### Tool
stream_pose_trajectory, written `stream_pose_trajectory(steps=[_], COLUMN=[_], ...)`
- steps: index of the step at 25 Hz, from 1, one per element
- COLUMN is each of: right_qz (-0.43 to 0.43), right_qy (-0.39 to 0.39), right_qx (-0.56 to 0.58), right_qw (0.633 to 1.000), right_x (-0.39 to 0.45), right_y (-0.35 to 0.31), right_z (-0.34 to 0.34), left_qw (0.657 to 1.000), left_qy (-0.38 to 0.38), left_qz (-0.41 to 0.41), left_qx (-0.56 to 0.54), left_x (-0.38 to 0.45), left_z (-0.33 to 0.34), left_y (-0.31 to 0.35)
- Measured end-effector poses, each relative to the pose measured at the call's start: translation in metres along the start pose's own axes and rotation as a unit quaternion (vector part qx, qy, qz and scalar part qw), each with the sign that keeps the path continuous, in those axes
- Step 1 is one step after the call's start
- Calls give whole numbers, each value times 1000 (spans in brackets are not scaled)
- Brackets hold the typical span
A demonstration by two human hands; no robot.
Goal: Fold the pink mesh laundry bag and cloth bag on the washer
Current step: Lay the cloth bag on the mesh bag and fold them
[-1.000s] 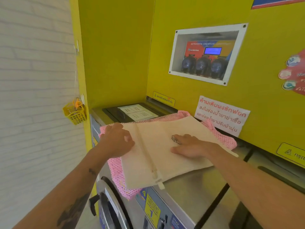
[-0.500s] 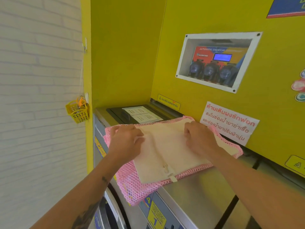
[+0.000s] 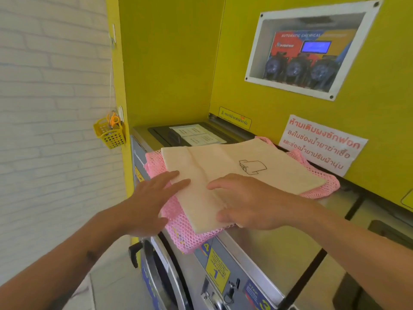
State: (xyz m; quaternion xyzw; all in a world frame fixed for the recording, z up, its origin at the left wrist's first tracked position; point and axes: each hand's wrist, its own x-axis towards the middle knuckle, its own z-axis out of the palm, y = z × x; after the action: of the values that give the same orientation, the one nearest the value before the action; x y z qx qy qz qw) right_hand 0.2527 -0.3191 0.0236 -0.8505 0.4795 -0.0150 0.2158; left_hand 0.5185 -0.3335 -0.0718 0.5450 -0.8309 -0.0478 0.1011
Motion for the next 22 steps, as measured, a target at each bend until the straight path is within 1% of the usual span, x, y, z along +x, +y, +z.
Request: stream_pose_trajectory(steps=[1, 2, 3, 5, 7, 10, 13, 17, 20, 22], right_qz=[0, 3, 5, 4, 24, 26, 8, -15, -45, -47], right_qy=[-59, -85, -69, 38, 110, 163, 189, 199, 197, 175], right_qx=[-28, -82, -151, -278, -339, -346, -337, -277, -233, -164], right_qw=[998, 993, 986, 960, 934, 924, 922, 940, 951, 970], right_x=[-7, -10, -10, -3, 7, 13, 8, -8, -43, -76], right_y=[-12, -22, -28, -34, -33, -31, -29, -24, -5, 19], right_z=[9, 21, 36, 64, 79, 77, 76, 70, 48, 32], left_qw=[999, 998, 996, 984, 976, 968, 958, 944, 938, 935], left_qy=[-17, -12, 19, 108, 160, 209, 255, 311, 333, 336], left_qz=[-9, -22, -30, -38, -58, -50, -20, -2, 45, 85], left_qx=[38, 63, 87, 137, 137, 129, 130, 114, 87, 76], left_x=[-3, -6, -6, 1, 9, 17, 14, 4, -14, -28], left_z=[11, 25, 38, 62, 70, 71, 60, 26, 8, 3], left_y=[6, 12, 17, 23, 26, 29, 29, 38, 66, 96])
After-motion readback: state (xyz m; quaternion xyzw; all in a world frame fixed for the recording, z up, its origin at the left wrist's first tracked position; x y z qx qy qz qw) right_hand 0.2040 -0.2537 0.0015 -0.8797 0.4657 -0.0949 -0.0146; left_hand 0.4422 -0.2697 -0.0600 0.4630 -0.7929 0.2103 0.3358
